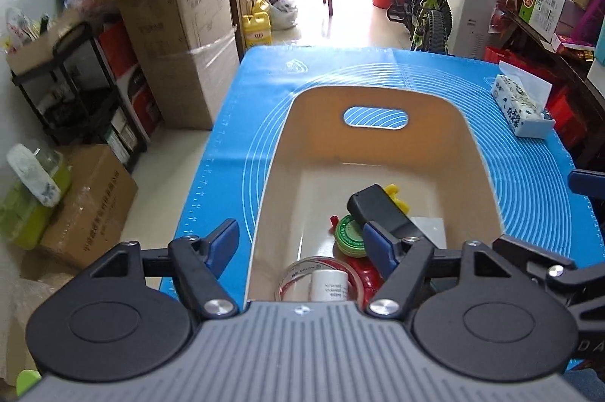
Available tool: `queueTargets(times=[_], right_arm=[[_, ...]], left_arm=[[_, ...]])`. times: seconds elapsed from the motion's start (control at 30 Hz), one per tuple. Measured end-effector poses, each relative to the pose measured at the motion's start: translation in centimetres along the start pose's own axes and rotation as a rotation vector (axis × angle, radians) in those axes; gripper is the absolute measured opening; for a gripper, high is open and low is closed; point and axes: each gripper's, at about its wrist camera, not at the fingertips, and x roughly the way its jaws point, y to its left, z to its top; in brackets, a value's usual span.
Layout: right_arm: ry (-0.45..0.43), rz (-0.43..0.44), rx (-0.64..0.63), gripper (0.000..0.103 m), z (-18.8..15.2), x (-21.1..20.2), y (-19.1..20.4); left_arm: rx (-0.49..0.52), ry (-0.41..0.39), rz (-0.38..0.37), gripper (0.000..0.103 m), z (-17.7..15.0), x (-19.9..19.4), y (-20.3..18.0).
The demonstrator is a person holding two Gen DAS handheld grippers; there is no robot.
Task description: Organize rigid objects
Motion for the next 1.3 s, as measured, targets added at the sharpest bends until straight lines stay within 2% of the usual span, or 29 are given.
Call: queueTargets(times=[0.27,0.47,0.67,0.9,1.3], right_arm=[[-0.027,-0.02,0.041,0.097,-1.7,-5.8,-2.1],[-0.051,-0.035,0.086,0.098,-4.2,-10.0,-3.7],[-0.074,-0.058,0.111,0.098,-7.3,-12.8,-5.0],[-0.114,-0.078,0.154,0.098,-11.5,-14.8,-5.9],[-0.103,-0.108,0.153,0.098,-17.7,-15.2,-5.6]], left_arm=[[-0.012,-0.029,0.014,0.073,-0.8,-4.9,-2.6],[-0.011,-0.043,0.019,0.073,-2.7,-7.9,-4.7],[-0.001,-0.09,0.034,0.073,-4.9,-10.2,-6.8],[-0.001,-0.119,0.041,0.073,-8.1,-11.1,-8.5],[0.025,-0.113,0.057,0.073,-13.9,-10.3,-10.5]])
